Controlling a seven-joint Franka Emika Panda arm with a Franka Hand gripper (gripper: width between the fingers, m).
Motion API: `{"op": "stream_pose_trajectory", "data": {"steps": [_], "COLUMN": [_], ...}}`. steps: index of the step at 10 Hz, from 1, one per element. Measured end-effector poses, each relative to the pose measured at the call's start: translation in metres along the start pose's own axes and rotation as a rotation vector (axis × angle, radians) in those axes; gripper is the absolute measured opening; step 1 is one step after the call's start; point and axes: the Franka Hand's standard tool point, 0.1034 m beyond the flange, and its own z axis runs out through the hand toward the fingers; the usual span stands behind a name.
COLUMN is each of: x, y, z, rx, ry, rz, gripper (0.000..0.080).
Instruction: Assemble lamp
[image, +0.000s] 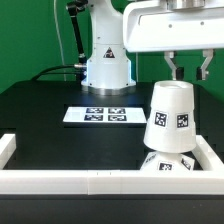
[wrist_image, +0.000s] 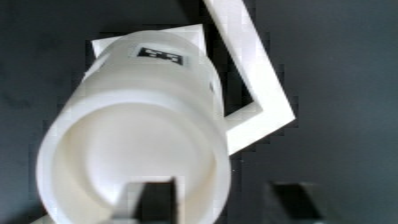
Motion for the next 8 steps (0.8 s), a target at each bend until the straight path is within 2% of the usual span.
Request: {"op": "stream_pose_trajectory", "data": {"steps": [1, 2, 3, 4, 5, 7, 8], "x": [0.001, 0.003, 0.006, 0.006, 0.003, -0.007, -0.015], "y": [0.004, 0.007, 0.013, 0.018, 0.019, 0.013, 0.009], "z": [0.000, -0.002, -0.007, -0.015, -0.022, -0.037, -0.038], "rx": [-0.001, -0.001, 0.002, 0.005, 0.003, -0.021, -0.038], "ry": [0.000, 0.001, 0.003, 0.000, -0.008, 0.002, 0.012], "rz": [-0.010, -0.021, -0.028, -0.023, -0.018, 0.007, 0.020], "gripper": [0.0391, 0.0391, 0.0573, 0.0659, 0.0659, 0.0697, 0.0697]}}
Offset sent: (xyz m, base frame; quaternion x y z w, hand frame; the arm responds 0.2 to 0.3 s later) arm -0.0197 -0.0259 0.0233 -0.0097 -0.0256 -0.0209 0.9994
